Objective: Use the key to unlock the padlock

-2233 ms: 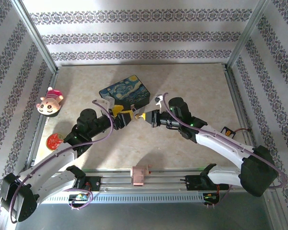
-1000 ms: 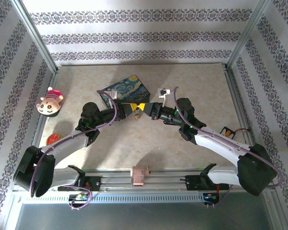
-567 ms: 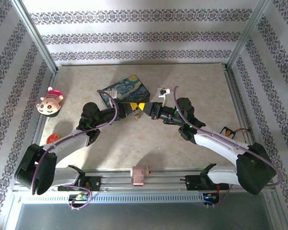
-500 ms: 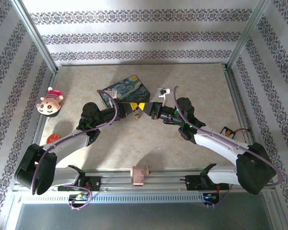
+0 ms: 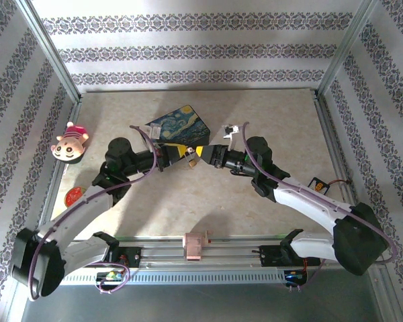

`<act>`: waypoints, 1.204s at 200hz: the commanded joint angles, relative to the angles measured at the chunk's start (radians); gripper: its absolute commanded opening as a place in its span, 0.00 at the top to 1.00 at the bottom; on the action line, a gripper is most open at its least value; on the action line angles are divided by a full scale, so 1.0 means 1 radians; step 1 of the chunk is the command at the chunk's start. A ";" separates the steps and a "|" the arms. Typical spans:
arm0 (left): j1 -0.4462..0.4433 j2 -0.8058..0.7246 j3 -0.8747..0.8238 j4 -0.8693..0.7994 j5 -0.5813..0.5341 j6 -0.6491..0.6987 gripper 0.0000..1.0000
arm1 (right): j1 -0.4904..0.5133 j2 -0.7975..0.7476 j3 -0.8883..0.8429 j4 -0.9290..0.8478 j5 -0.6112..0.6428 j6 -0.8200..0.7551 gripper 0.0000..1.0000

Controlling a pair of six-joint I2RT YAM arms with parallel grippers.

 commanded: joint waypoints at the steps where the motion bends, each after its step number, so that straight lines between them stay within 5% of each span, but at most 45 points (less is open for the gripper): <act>1: 0.008 -0.041 0.116 -0.386 0.019 0.273 1.00 | -0.013 -0.050 -0.017 -0.041 0.014 -0.075 0.64; 24: 0.007 -0.025 0.197 -0.560 0.086 0.387 1.00 | -0.015 -0.088 -0.037 -0.031 0.014 -0.103 0.63; 57: 0.008 0.015 0.235 -0.602 0.202 0.430 1.00 | -0.012 -0.124 -0.057 0.019 -0.046 -0.121 0.64; 107: 0.005 0.060 0.241 -0.618 0.284 0.432 1.00 | 0.021 -0.108 -0.044 0.076 -0.233 -0.168 0.64; 241: 0.003 0.024 0.206 -0.500 0.342 0.366 1.00 | 0.045 0.014 0.044 0.075 -0.440 -0.227 0.72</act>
